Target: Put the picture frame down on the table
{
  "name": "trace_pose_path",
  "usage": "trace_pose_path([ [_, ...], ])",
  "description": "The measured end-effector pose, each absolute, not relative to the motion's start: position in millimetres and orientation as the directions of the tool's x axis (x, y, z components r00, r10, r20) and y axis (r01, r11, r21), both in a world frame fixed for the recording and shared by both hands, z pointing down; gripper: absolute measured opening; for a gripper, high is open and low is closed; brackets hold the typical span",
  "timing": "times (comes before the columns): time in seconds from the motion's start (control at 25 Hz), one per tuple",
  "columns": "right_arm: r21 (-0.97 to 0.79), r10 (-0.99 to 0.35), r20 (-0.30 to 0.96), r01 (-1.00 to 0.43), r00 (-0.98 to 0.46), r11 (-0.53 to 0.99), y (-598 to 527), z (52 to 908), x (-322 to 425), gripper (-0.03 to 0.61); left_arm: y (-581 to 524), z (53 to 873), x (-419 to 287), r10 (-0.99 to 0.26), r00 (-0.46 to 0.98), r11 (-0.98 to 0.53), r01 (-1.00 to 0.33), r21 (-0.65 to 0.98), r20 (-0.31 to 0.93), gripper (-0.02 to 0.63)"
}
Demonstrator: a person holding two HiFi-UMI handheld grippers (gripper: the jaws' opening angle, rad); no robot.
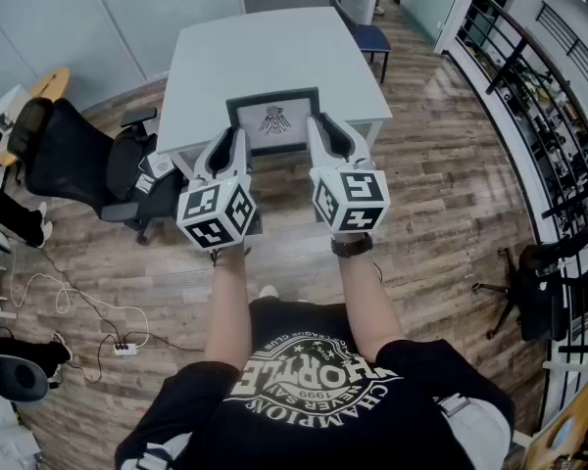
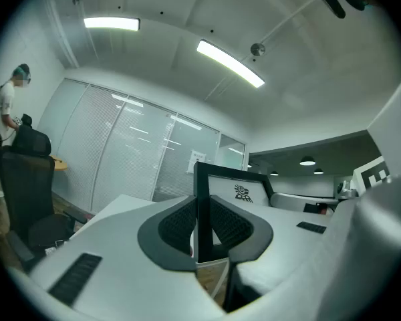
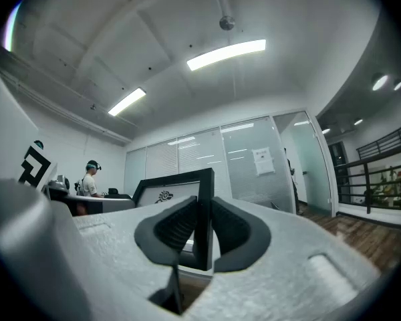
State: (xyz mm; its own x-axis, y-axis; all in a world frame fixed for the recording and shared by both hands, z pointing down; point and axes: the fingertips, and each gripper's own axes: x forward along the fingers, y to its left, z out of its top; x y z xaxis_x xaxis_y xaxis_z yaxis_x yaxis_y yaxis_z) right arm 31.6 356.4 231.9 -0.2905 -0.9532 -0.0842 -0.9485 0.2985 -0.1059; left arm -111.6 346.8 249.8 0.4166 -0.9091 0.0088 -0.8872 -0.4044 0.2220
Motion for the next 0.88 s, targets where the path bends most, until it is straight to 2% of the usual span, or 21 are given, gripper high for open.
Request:
trace_pose_path([
  [0.48, -0.156, -0.960, -0.065, -0.948, -0.272, 0.279, 352.3, 240.5, 75.2, 0.066, 349.3, 248.9, -69.0, -0.898, 0.441, -0.433, -0.882, 0.185, -0.003, 0.071],
  [0.88, -0.169, -0.964, -0.037, -0.949, -0.263, 0.265, 313.5, 266.1, 92.4, 0.067, 303.3, 271.2, -52.2, -0.889, 0.457, -0.445, -0.872, 0.205, 0.014, 0.072],
])
